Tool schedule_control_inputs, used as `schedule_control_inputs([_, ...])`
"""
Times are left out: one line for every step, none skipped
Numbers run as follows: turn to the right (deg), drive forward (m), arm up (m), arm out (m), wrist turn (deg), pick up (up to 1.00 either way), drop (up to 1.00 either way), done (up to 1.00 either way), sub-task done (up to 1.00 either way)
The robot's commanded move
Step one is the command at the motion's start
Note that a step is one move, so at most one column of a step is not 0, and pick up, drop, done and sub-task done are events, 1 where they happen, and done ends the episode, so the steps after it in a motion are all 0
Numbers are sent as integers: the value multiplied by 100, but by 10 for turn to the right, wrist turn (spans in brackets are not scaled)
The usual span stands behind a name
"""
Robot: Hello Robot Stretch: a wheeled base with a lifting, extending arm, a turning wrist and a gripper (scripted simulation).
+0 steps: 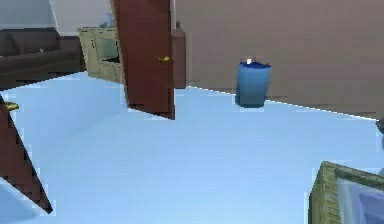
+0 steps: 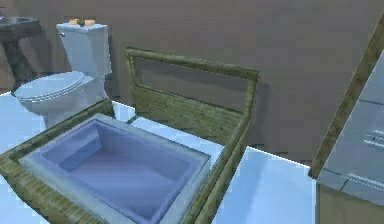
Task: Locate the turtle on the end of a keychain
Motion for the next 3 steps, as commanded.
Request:
schedule_control_inputs([0,30,0,0,0,0,0,0,0])
schedule_control_inputs([-390,0,0,0,0,0,0,0,0])
schedule_control_inputs([0,100,0,0,0,0,0,0,0])
